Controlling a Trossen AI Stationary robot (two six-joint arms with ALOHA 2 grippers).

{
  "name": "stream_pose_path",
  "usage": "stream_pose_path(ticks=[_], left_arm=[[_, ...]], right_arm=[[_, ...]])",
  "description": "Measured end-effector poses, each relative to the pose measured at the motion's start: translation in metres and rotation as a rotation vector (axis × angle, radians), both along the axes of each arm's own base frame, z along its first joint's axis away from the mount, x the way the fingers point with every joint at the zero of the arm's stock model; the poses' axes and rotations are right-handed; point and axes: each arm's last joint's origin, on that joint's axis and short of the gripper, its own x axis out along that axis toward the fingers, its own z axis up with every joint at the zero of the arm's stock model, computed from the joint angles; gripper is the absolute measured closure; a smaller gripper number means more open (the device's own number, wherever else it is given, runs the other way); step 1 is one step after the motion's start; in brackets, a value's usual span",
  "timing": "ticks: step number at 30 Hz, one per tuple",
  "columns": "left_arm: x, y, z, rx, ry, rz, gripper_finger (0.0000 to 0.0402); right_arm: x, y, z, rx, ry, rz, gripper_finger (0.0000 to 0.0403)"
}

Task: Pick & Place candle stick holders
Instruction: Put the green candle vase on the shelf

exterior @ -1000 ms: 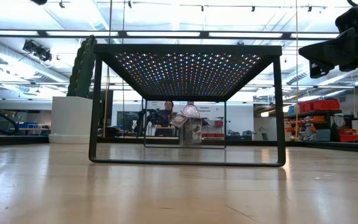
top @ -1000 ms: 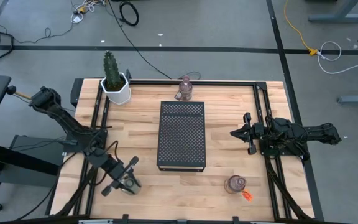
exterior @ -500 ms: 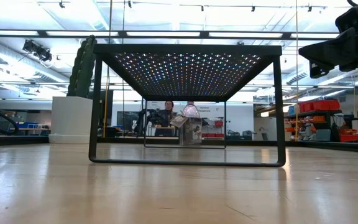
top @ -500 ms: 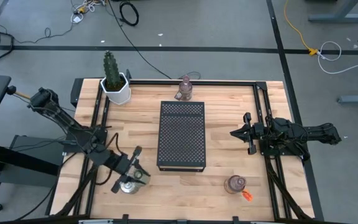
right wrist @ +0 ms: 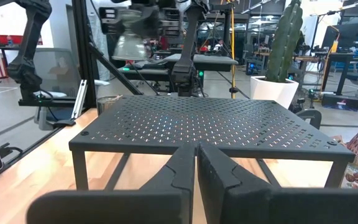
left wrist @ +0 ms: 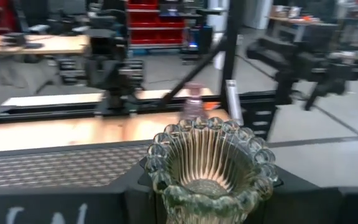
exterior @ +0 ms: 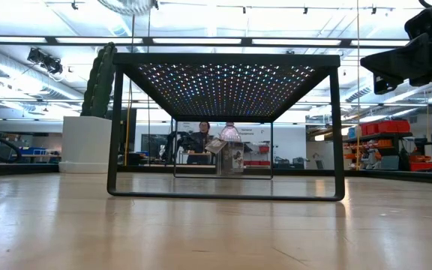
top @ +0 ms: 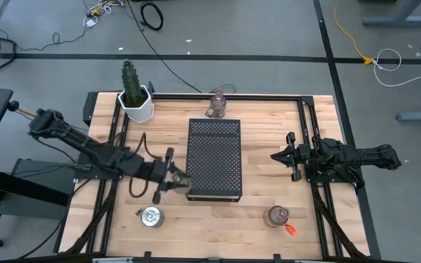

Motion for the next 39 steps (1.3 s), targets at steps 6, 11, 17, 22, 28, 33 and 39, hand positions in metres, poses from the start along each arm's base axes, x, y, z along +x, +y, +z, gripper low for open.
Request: stream_pose_path(ticks=[6, 11, 17, 22, 28, 33, 39], left_arm=[[0.009, 0.026, 0.0, 0.025, -0.002, 0.112, 0.0274], [0.013, 0.045, 0.0, 0.036, -0.002, 0.189, 0.0274], [0.015, 0.061, 0.0, 0.036, 0.0, 0.223, 0.0274], [0.016, 0.068, 0.0, 0.074, 0.0, 0.25, 0.0274], [0.024, 0.074, -0.009, 0.08, 0.034, 0.229, 0.0274], [0.033, 0.078, -0.019, 0.123, 0.072, 0.238, 0.0274], [0.041, 0.084, -0.028, 0.135, 0.091, 0.26, 0.0274]], right_arm=[[0.0, 0.0, 0.0, 0.0, 0.0, 0.0, 0.038], [0.0, 0.0, 0.0, 0.0, 0.0, 0.0, 0.038], [0.0, 0.0, 0.0, 0.0, 0.0, 0.0, 0.038], [0.0, 0.0, 0.0, 0.0, 0.001, 0.0, 0.038], [0.0, 0.0, 0.0, 0.0, 0.001, 0.0, 0.038], [0.0, 0.0, 0.0, 0.0, 0.0, 0.0, 0.038], [0.0, 0.0, 0.0, 0.0, 0.0, 0.0, 0.038]])
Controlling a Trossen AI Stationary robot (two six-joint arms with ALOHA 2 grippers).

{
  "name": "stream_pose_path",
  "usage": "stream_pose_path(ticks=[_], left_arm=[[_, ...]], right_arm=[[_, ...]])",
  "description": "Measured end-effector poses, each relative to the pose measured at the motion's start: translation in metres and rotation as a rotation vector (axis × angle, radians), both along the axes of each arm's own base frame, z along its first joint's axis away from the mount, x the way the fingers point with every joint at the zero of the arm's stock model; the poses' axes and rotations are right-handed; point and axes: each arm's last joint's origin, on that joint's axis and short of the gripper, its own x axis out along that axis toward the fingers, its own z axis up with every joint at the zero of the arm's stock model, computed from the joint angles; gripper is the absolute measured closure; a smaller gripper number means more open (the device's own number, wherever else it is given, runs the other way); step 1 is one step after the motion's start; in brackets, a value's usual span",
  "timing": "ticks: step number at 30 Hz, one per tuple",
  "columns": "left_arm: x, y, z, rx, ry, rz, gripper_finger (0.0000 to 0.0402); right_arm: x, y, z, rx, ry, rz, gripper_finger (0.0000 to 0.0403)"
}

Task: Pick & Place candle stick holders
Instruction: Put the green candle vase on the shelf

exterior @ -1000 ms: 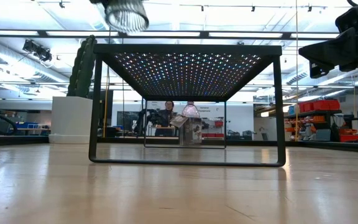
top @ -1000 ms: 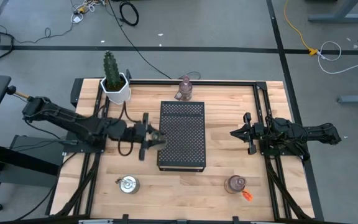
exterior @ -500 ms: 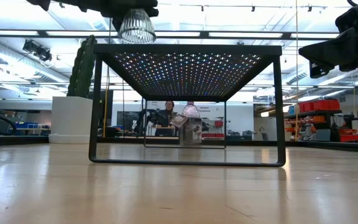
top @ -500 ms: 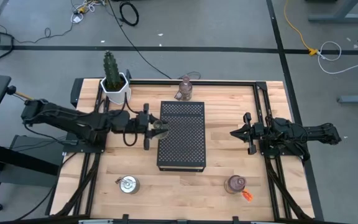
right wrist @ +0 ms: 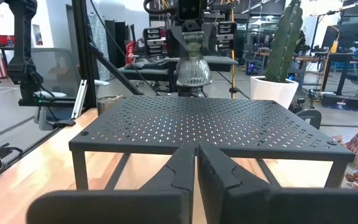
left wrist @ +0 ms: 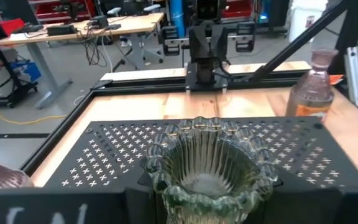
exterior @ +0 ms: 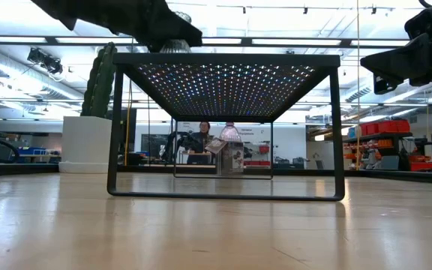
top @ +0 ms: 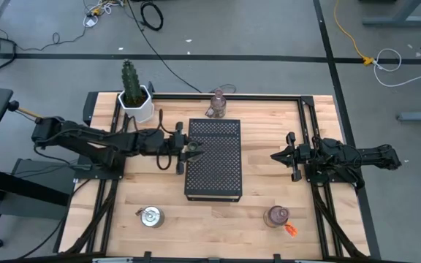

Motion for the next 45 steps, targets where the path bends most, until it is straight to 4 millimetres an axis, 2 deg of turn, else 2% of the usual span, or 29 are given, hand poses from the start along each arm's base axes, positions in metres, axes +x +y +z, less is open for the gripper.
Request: stream_pose_path(ticks=[14, 29, 38, 45], left_arm=[[0.004, 0.011, -0.003, -0.004, -0.004, 0.027, 0.0274], [0.004, 0.011, -0.002, -0.013, -0.013, -0.011, 0.0274], [0.015, 0.013, -0.018, -0.015, 0.026, -0.004, 0.0274], [0.019, 0.013, -0.021, -0.02, 0.019, -0.004, 0.0268]], right_arm=[[0.0, 0.0, 0.0, 0.0, 0.0, 0.0, 0.038], [0.0, 0.0, 0.0, 0.0, 0.0, 0.0, 0.038], [0.0, 0.0, 0.0, 0.0, 0.0, 0.0, 0.038], [0.0, 0.0, 0.0, 0.0, 0.0, 0.0, 0.038]])
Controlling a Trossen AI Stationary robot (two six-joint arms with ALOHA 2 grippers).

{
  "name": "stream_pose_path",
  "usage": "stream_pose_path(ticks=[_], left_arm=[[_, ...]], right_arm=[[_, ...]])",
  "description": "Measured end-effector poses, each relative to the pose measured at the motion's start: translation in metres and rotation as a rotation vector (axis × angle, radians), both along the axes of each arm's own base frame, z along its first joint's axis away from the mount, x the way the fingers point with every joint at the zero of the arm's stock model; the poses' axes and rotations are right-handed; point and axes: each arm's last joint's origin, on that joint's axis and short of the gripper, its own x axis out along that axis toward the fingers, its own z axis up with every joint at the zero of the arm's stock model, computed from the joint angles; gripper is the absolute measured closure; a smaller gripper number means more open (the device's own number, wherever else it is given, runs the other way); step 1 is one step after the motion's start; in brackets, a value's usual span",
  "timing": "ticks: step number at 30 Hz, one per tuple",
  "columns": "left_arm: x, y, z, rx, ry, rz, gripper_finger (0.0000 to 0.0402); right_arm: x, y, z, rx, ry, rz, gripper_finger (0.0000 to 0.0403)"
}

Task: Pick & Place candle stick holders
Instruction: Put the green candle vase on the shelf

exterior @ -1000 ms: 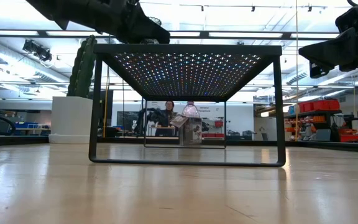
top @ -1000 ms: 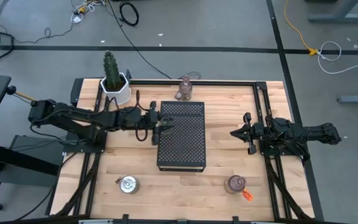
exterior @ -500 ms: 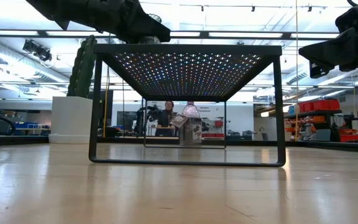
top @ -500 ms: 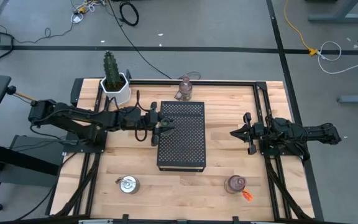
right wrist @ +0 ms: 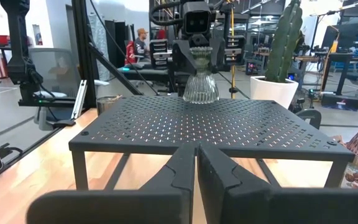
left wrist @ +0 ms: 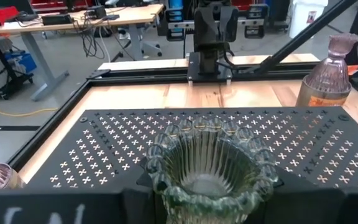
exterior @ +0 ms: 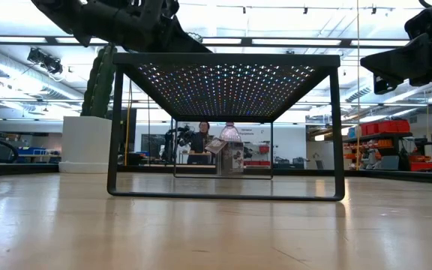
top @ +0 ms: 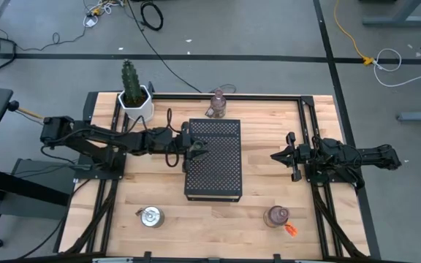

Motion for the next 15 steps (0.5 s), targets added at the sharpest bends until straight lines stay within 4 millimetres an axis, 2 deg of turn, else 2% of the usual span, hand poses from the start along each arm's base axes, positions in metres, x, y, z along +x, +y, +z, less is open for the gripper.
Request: stream_pose_path(ticks=[15], left_arm=[[0.0002, -0.0017, 0.0007, -0.058, -0.011, -0.048, 0.0266]], right_arm=[[0.0, 0.0, 0.0, 0.0, 0.0, 0.0, 0.038]])
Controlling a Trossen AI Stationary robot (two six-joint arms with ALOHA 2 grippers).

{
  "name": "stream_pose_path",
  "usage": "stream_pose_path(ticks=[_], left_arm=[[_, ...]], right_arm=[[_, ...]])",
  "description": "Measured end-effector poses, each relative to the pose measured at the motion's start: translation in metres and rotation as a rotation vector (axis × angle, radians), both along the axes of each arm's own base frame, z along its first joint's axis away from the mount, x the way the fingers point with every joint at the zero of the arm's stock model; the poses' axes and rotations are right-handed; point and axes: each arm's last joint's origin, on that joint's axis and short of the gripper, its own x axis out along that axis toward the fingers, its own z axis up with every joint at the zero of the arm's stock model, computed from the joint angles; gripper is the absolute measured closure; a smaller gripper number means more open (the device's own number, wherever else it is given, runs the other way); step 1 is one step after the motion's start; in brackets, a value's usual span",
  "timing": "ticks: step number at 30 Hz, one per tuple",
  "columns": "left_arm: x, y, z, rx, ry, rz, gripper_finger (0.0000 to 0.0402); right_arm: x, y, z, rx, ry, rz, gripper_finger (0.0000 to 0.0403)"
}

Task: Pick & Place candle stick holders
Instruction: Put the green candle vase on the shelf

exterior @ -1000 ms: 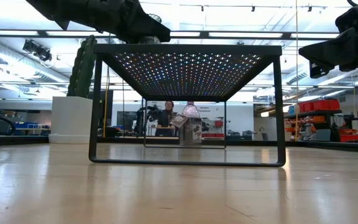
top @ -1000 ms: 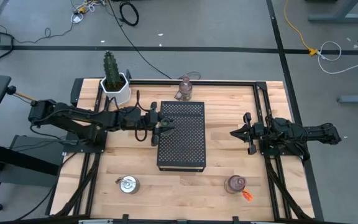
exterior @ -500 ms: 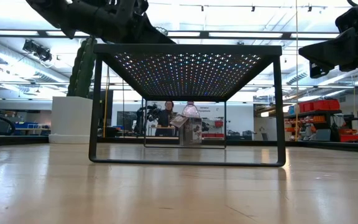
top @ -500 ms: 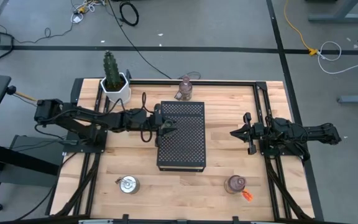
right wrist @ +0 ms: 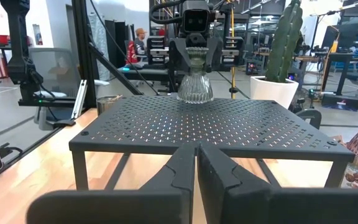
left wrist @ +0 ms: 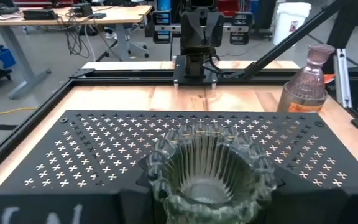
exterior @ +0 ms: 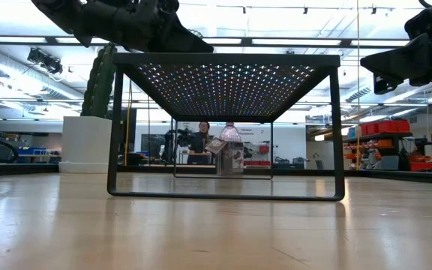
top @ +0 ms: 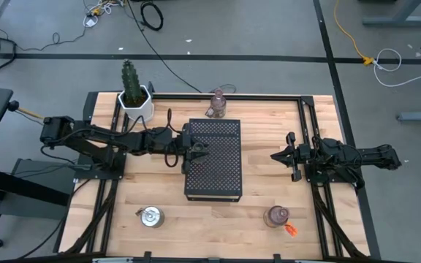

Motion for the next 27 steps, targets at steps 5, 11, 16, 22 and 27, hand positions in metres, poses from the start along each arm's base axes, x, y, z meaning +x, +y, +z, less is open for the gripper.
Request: stream_pose_path(ticks=[5, 11, 16, 22, 27], left_arm=[[0.0, 0.0, 0.0001, 0.0, 0.0, 0.0, 0.0274], [0.0, 0.0, 0.0001, 0.0, 0.0, 0.0, 0.0263], [0.0, 0.0, 0.0001, 0.0, 0.0, 0.0, 0.0274], [0.0, 0.0, 0.0001, 0.0, 0.0, 0.0, 0.0274], [0.0, 0.0, 0.0001, 0.0, 0.0, 0.0, 0.0273]], right_arm=[[0.0, 0.0, 0.0, 0.0, 0.0, 0.0, 0.038], [0.0, 0.0, 0.0, 0.0, 0.0, 0.0, 0.038], [0.0, 0.0, -0.0001, 0.0, 0.0, 0.0, 0.038], [0.0, 0.0, 0.0, 0.0, 0.0, 0.0, 0.038], [0.0, 0.0, -0.0001, 0.0, 0.0, 0.0, 0.038]])
